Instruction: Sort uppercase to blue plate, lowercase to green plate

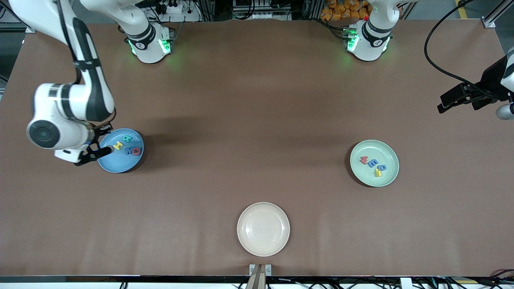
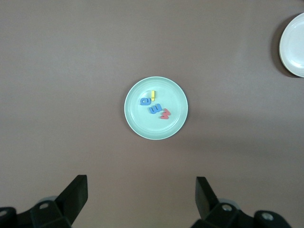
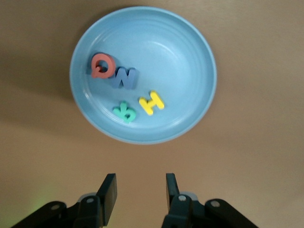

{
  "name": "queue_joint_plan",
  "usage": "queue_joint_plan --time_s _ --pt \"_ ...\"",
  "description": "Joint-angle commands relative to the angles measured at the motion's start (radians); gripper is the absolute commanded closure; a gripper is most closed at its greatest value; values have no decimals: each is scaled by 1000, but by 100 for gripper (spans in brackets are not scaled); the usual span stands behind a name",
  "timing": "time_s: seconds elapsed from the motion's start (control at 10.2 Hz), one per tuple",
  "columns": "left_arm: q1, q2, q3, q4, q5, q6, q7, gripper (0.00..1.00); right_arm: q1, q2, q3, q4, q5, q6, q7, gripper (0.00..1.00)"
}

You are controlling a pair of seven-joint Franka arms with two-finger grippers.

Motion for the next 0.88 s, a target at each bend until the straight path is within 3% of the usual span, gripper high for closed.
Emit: queue_joint_plan --time_s 0.0,0.2,0.49,0.78 --pt "6 0 -1 8 -22 -4 -2 0 -80 -6 57 192 72 -229 47 0" --pt "8 0 -1 8 -23 -4 2 0 -133 -10 107 337 69 -375 56 0" --pt "8 0 -1 8 -25 -4 2 0 -144 -13 114 530 86 -521 228 0" --pt "10 0 0 8 -23 -4 4 0 -141 -26 140 665 50 -578 221 0"
